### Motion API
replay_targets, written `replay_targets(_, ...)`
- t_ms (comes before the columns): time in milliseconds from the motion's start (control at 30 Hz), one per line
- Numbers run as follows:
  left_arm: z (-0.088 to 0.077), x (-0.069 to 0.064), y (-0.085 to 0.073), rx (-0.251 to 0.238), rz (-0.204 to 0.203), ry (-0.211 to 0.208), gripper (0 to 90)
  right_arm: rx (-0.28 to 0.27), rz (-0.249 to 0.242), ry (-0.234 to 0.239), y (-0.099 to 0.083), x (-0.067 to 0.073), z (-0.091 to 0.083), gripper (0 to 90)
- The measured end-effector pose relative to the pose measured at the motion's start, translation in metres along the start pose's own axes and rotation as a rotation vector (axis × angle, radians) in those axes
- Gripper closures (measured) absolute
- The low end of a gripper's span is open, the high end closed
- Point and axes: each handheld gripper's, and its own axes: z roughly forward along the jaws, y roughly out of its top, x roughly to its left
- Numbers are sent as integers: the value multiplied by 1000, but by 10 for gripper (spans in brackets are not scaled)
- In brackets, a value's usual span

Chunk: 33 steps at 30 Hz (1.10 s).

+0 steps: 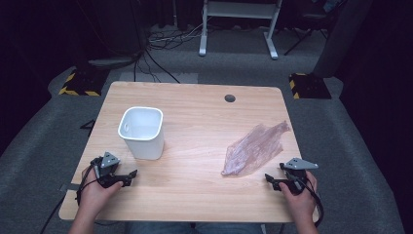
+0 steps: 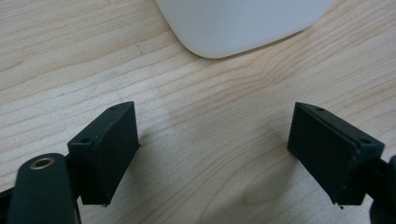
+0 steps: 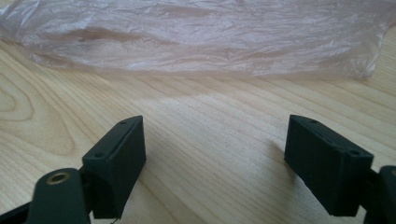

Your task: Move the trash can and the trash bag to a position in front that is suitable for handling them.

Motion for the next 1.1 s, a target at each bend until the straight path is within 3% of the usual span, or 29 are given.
replay_targets(100, -4, 7, 1, -20, -43, -19, 213, 0, -1, 0, 0, 0, 0, 206)
replay_targets(167, -5, 9, 2, -19, -43, -22, 259, 0, -1, -1, 0, 0, 0, 206)
replay_targets(233, -11, 15, 8, -40, -61, -8, 307, 0, -1, 0, 0, 0, 0, 208)
replay_targets(333, -19, 21, 14, -31, -102, 11, 377, -1, -3, 1, 0, 0, 0, 214)
replay_targets(433, -25, 27, 20, -62, -104, 30, 400, -1, -5, 4, 0, 0, 0, 218)
replay_targets(567, -31, 38, 30, -143, -101, 62, 397, -2, -6, 4, 0, 0, 0, 219)
replay_targets(667, -33, 46, 36, -214, -84, 57, 349, -4, -8, 5, 0, 1, 0, 224)
replay_targets(867, -36, 58, 49, -252, -67, 70, 355, -3, -7, 6, 0, 0, 0, 224)
replay_targets(1033, -25, 66, 60, -352, -97, 45, 445, -5, -9, 11, 0, 0, 0, 237)
replay_targets(1100, -18, 69, 64, -335, -72, 68, 480, -5, -9, 13, 0, 0, 0, 239)
